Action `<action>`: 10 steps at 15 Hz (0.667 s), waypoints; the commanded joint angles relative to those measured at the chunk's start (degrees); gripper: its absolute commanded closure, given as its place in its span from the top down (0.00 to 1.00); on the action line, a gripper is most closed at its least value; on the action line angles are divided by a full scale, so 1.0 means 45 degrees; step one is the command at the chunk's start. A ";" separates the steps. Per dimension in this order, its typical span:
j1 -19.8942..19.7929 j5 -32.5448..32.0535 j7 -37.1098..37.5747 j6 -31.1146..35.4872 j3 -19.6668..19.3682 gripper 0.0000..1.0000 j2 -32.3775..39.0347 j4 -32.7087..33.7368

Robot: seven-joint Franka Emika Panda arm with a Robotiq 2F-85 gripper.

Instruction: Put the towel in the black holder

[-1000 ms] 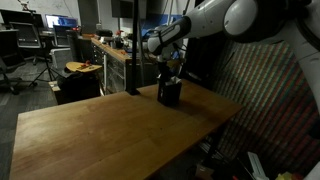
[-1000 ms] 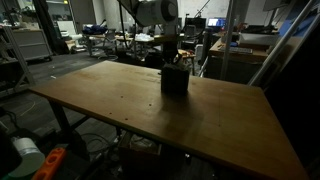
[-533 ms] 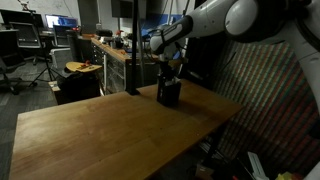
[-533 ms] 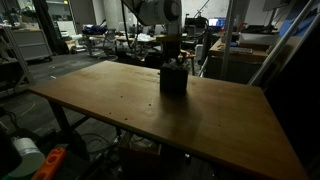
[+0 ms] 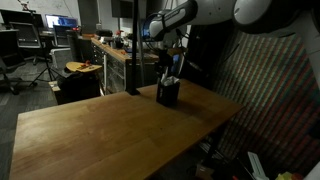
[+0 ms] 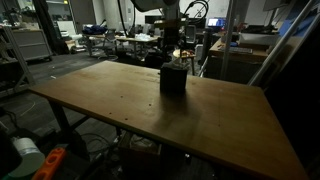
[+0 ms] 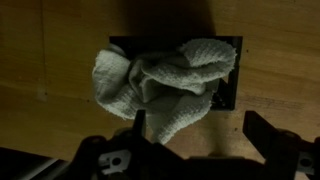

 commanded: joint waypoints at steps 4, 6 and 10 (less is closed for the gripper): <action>-0.0112 -0.0204 0.0337 -0.0252 -0.0449 1.00 0.0205 0.0770; -0.0188 -0.0262 0.0466 -0.0250 -0.0612 1.00 0.0359 0.0894; -0.0344 -0.0219 0.0571 -0.0347 -0.0726 1.00 0.0786 0.1141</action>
